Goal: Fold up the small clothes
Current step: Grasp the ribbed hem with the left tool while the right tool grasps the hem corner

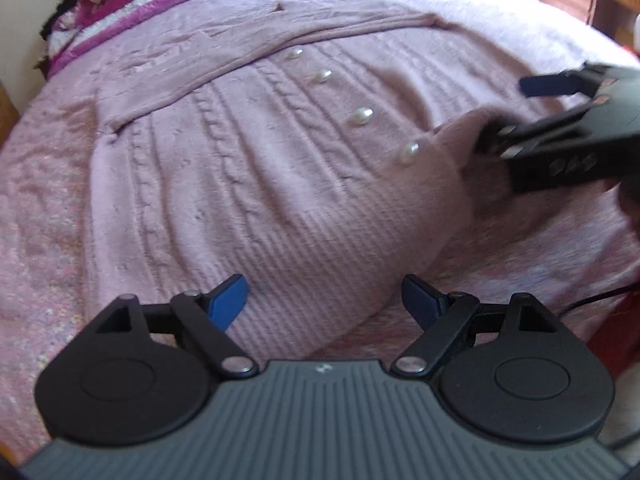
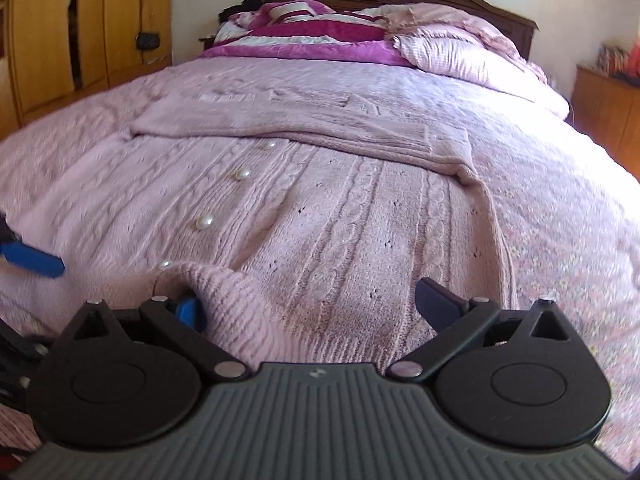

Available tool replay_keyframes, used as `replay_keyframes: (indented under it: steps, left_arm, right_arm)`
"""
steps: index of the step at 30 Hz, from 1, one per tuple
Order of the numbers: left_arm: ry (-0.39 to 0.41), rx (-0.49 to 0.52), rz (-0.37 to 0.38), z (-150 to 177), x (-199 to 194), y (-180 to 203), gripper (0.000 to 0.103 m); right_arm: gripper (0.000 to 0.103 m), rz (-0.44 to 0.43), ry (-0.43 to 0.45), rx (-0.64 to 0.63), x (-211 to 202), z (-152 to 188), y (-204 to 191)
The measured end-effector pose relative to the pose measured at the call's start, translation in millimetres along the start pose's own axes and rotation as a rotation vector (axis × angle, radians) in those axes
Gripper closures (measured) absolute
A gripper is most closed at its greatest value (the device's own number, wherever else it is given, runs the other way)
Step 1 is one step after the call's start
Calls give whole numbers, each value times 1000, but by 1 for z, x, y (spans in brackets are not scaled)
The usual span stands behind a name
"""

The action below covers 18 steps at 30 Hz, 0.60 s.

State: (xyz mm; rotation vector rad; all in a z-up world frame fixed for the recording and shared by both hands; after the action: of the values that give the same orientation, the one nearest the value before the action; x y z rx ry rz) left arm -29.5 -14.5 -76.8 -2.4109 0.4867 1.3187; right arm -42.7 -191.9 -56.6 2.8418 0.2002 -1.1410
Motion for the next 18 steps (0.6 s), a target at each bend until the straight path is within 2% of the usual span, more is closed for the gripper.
replay_keyframes:
  steps: [4,11,18]
  left_arm:
    - [28,21,-32,-4,-1,-2,17]
    - [54,-32,-138,-14,4,-22,17]
    - [103,-59,-146,-21,1,-27,18]
  right_arm:
    - [0,-13,-1,41,1,0,3]
    - [0,-14,11,35,2,3,3]
    - [0,-9,52,35,1,2,2]
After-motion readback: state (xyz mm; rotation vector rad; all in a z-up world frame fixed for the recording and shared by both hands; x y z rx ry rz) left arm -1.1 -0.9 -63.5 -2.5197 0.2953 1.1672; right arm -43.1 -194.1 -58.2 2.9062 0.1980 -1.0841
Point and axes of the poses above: each gripper's, at about its wrist camera, not at the fingertips, and x roughly the way its jaws point, y to its right, z to its underside, the point moved 10 cm from there along x, roughly the way its jaws point, and after that the axes turned 6 degrees about -y, right-handed, at the moved point
